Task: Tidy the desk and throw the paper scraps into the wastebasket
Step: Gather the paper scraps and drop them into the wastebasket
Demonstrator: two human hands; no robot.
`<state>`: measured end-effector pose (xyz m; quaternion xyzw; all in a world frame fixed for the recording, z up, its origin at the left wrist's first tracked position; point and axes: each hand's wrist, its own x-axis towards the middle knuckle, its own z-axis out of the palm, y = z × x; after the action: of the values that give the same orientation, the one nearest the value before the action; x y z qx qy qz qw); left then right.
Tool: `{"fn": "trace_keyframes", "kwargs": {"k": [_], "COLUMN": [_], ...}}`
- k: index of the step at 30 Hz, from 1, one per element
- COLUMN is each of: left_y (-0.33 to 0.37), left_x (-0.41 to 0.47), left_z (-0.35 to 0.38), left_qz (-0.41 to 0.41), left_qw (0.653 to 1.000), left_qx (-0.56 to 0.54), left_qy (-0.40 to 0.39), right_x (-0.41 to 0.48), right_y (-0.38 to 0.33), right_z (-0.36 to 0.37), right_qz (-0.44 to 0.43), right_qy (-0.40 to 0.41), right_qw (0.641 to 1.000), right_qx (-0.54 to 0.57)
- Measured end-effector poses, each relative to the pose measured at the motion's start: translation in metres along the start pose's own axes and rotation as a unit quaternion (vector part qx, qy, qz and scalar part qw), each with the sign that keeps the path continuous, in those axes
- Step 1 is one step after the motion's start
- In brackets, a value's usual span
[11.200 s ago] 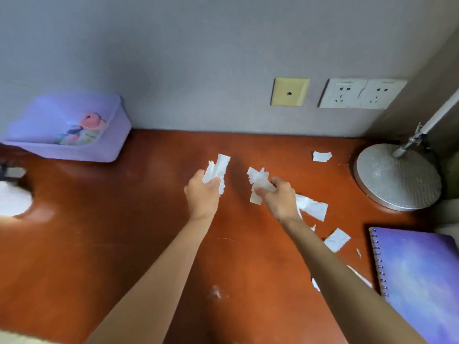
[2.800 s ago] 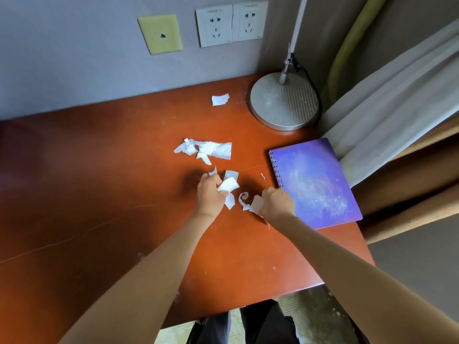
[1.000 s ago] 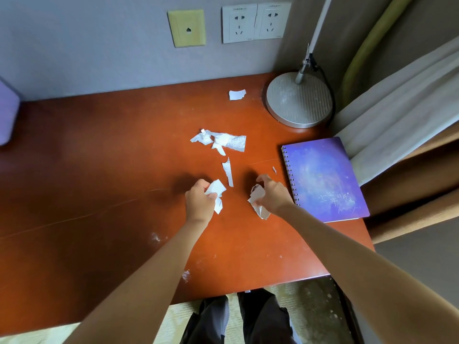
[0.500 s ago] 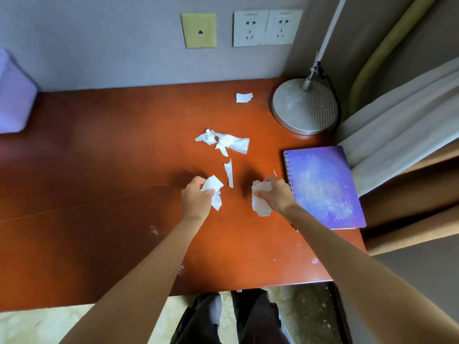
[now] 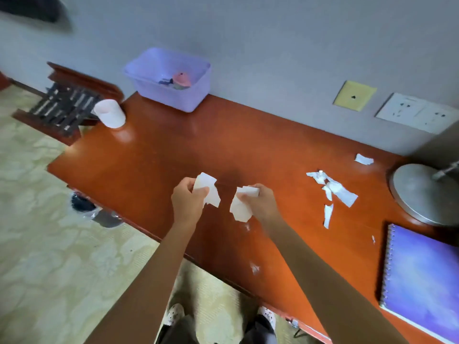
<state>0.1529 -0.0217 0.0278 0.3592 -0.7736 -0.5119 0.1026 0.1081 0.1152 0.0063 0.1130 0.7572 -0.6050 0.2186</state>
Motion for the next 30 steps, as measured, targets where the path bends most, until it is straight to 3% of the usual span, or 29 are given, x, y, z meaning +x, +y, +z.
{"fn": "trace_keyframes", "kwargs": {"k": [14, 21, 30], "left_y": [-0.121, -0.169, -0.235], "left_x": [0.165, 0.272, 0.465], "left_z": [-0.353, -0.429, -0.494], "left_qz": [-0.097, -0.120, -0.178], "left_qw": [0.984, 0.982, 0.982], "left_qx": [-0.022, -0.036, 0.009], "left_qy": [0.150, 0.144, 0.065], "right_x": [-0.041, -0.008, 0.110], "right_y": [-0.090, -0.118, -0.128], "right_z": [0.412, 0.567, 0.745], "right_qz": [-0.085, -0.088, 0.021], "right_qy": [-0.140, -0.169, -0.141], "right_qw": [0.983, 0.973, 0.981], "right_qx": [-0.087, -0.133, -0.129]}}
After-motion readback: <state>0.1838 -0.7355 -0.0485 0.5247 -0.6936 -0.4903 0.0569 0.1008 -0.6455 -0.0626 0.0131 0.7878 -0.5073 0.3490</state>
